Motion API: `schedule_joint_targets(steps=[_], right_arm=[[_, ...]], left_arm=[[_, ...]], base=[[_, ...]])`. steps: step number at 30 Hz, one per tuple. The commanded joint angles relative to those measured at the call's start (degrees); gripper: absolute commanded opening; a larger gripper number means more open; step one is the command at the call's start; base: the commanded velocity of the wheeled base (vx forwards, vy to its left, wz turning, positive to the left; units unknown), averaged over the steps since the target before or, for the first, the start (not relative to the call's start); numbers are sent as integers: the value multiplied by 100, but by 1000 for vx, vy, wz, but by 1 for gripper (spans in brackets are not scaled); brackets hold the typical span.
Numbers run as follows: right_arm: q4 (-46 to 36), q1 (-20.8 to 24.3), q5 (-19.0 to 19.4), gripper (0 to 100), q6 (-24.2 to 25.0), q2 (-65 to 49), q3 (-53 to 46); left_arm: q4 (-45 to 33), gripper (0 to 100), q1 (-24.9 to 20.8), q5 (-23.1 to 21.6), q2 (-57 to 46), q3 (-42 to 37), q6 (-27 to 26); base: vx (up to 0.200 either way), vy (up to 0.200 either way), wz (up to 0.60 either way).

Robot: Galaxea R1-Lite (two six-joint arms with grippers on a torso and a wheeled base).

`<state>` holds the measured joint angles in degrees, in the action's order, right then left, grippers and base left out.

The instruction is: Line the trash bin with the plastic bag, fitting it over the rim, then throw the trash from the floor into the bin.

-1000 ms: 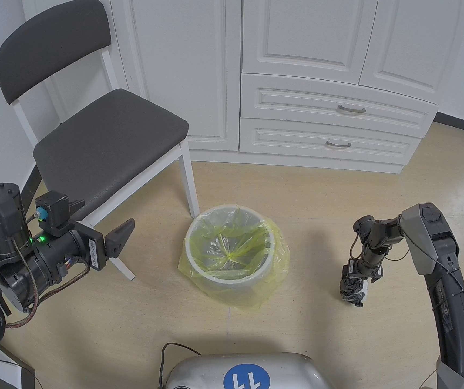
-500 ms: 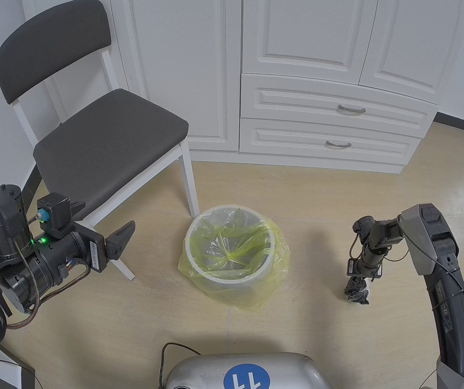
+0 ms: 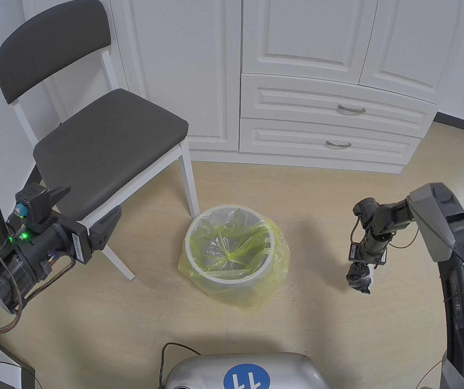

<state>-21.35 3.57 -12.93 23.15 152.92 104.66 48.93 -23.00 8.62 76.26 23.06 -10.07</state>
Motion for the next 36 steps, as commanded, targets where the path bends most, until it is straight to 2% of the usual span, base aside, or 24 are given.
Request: schedule_joint_targets(steps=[1, 5, 8, 11, 12, 18, 21, 24, 26, 27, 31, 36], right_arm=[[1045, 434, -174, 0, -302, -2486, -2019], [1598, 627, -253, 0, -865, -3682, -3136], [1871, 777, -473, 0, -1085, -4262, -3610], [2214, 1093, -939, 0, -1304, -5105, -4190], [2222, 1111, -948, 0, -1313, -5141, -4208], [2328, 2095, -1308, 0, -1427, -6019, -4849], [2565, 2578, -1616, 0, -1348, -6046, -5008], [3242, 3009, -1871, 0, -1199, -5861, -5245], [3594, 3158, -1888, 0, -1164, -5738, -5289], [4095, 3343, -1906, 0, -1137, -5527, -5306], [5140, 3712, -1941, 0, -909, -4868, -5298], [5764, 4160, -1967, 0, -496, -4226, -5122]], left_arm=[[46, 100, 86, 26, -1175, 5, -224], [46, 100, 86, 35, -1421, 14, -417], [55, 100, 86, 43, -1474, 23, -496], [99, 100, 86, 158, -1492, 58, -540], [108, 100, 86, 158, -1492, 58, -540], [160, 100, 86, 184, -1544, 137, -531], [160, 100, 86, 175, -1685, 146, -540], [152, 100, 86, 175, -1870, 190, -540], [143, 100, 86, 166, -1949, 198, -540], [108, 100, 86, 166, -2045, 234, -540], [73, 100, 86, 158, -2221, 260, -540], [64, 100, 86, 158, -2283, 295, -558]], base=[[0, 0, 0], [0, 0, 0], [0, 0, 0], [0, 0, 0], [0, 0, 0], [0, 0, 0], [0, 0, 0], [0, 0, 0], [0, 0, 0], [0, 0, 0], [0, 0, 0], [0, 0, 0]])
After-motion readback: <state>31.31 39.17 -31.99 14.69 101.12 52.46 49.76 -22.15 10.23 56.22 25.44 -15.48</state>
